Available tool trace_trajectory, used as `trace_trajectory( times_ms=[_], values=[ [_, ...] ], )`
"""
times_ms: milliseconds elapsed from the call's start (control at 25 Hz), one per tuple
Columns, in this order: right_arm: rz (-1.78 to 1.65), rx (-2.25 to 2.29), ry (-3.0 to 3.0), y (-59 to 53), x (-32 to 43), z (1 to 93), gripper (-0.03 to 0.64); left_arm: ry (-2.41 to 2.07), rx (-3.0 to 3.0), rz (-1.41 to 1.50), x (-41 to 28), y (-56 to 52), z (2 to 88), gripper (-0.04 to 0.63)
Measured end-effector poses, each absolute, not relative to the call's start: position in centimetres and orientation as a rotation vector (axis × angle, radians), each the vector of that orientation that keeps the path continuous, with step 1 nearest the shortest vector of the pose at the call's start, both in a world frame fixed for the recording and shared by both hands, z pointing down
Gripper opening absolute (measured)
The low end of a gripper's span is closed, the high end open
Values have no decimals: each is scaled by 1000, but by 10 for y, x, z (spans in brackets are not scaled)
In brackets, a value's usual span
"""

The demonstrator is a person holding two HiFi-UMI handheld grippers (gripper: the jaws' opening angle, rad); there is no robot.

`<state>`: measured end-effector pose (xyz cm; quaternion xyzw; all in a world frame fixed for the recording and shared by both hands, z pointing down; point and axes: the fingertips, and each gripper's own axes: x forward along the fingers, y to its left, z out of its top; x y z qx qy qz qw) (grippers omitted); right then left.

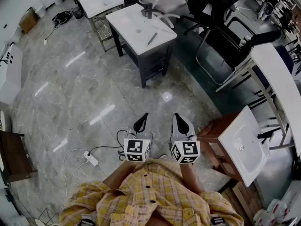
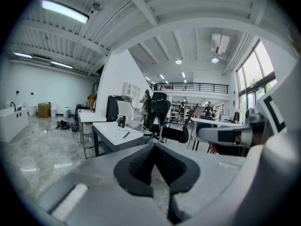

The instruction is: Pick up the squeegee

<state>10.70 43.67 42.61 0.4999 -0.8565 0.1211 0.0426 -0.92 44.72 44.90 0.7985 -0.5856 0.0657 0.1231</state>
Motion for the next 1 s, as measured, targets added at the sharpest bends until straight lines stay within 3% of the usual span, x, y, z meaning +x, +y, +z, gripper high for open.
trace_trajectory(
  times_ms=[1000],
  values=[
    [352,1617,-2655,378,39,419,-1,-1504,2508,36,-69,379,435,0]
  ],
)
